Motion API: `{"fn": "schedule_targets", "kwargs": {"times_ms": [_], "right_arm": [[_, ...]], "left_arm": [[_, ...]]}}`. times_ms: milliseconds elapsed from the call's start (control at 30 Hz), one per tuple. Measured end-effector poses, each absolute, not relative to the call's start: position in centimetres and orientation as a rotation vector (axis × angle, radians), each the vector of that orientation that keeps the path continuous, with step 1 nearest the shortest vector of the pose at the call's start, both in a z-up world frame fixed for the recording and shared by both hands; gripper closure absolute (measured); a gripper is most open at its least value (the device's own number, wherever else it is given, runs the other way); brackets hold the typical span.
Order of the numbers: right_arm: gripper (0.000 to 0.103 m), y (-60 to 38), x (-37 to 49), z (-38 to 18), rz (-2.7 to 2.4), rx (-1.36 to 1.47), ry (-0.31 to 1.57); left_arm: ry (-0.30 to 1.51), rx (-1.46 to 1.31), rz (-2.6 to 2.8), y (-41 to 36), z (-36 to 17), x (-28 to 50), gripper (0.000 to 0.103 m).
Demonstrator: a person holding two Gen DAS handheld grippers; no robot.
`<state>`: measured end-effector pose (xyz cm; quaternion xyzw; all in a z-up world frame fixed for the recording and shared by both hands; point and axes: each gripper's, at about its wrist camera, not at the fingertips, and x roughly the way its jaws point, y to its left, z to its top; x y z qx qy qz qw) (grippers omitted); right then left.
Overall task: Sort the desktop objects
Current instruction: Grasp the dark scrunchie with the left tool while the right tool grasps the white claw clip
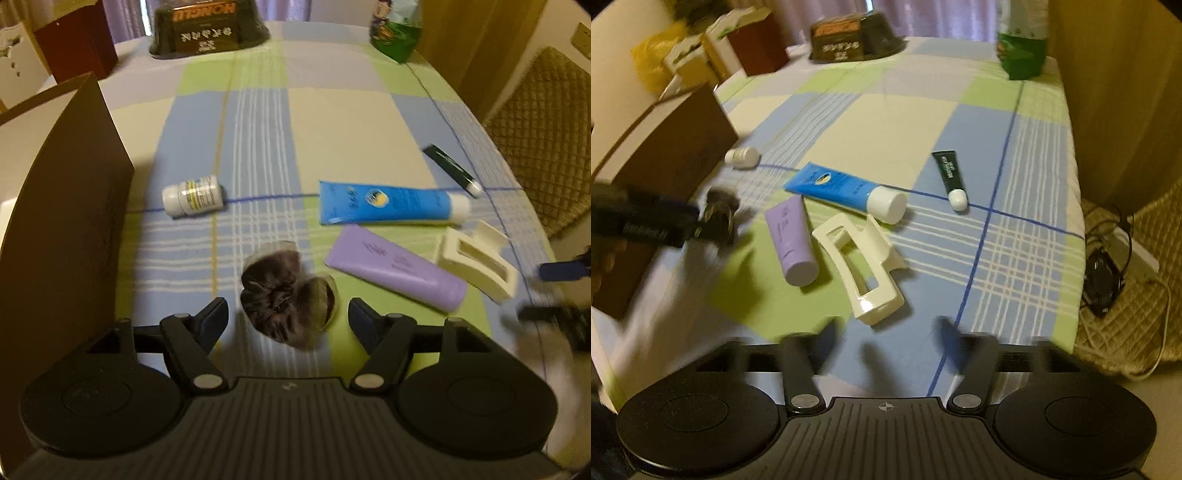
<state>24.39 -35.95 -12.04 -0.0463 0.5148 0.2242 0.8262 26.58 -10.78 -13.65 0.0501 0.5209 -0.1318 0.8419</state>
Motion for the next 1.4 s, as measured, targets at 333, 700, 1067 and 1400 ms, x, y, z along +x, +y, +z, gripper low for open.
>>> {"fn": "schedule_targets", "kwargs": {"times_ms": [333,700,1067,1400], "right_arm": [[0.015,-36.0,24.0,-12.2,0.505,-0.124,1.053],[0.015,-33.2,25.5,-13.1,0.599,-0.278,0.963],[0.062,-31.4,26.8,-14.6,0.679,-0.384,0.955],[0.062,-31.9,23.8,-9.7,0.629,-0.131,0.988]], "left_arm": [[1.065,0.134,-0.260,-11.1,-15.6,28.0,0.072],[1.155,0.212,-0.333,-10.9,-14.6,21.6,0.079],[1.119,0.188,-0.343,-10.6,-12.1,18.5,0.080],[1.022,0.182,-0.388,-9.6,-7.6,16.3,0.080]]}}
